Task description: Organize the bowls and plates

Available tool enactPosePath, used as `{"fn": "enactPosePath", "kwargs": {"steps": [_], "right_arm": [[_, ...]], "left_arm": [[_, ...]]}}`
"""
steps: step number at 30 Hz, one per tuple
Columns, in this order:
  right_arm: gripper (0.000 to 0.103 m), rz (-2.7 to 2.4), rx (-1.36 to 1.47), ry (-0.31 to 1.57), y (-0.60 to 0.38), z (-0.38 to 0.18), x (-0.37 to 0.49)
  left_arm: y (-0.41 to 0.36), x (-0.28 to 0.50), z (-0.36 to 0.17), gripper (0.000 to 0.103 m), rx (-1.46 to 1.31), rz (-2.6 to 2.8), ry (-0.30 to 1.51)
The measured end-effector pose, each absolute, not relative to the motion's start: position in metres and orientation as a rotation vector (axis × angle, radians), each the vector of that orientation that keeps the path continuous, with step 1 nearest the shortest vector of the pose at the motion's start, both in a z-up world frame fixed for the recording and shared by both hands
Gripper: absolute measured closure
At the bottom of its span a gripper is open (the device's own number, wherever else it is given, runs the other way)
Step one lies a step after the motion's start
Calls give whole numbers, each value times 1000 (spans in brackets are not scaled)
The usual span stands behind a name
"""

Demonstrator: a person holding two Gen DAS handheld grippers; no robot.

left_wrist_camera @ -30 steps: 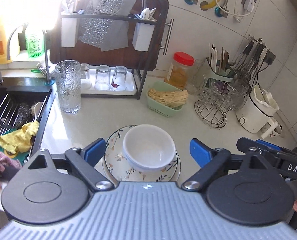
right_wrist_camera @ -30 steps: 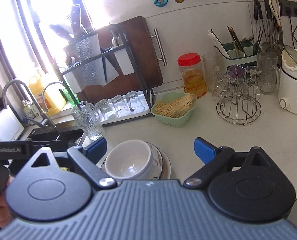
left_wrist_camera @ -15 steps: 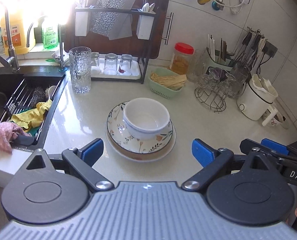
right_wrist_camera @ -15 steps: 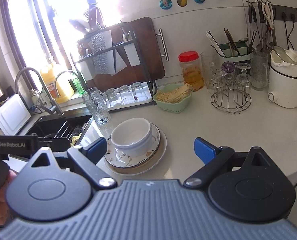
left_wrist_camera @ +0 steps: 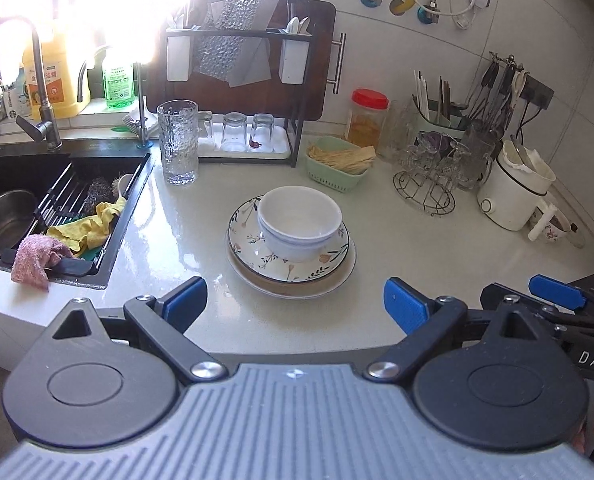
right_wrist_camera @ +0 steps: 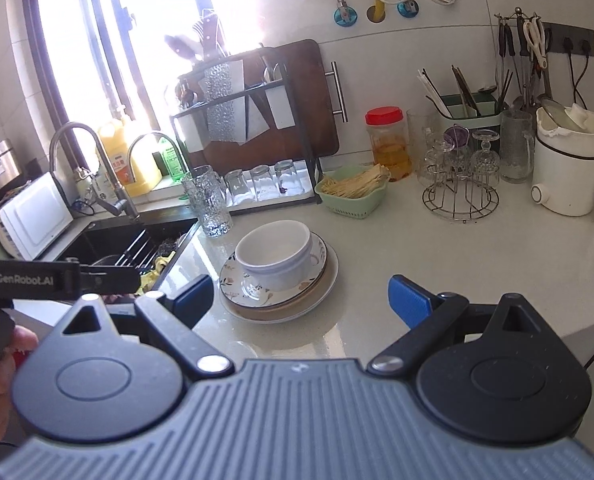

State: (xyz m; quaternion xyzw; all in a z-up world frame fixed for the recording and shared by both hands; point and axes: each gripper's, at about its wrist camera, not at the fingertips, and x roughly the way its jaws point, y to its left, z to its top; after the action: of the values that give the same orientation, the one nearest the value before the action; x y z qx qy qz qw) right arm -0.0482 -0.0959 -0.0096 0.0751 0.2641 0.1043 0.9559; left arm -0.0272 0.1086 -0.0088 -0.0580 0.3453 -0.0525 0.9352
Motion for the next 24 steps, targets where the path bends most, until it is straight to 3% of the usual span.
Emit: {"fn": "enactPosePath", "kwargs": {"steps": [24], "right_arm": [[8,205,162,525,-86,-19,-55]], "left_arm": [[117,-35,-13,6,-109,-110,711]]}}
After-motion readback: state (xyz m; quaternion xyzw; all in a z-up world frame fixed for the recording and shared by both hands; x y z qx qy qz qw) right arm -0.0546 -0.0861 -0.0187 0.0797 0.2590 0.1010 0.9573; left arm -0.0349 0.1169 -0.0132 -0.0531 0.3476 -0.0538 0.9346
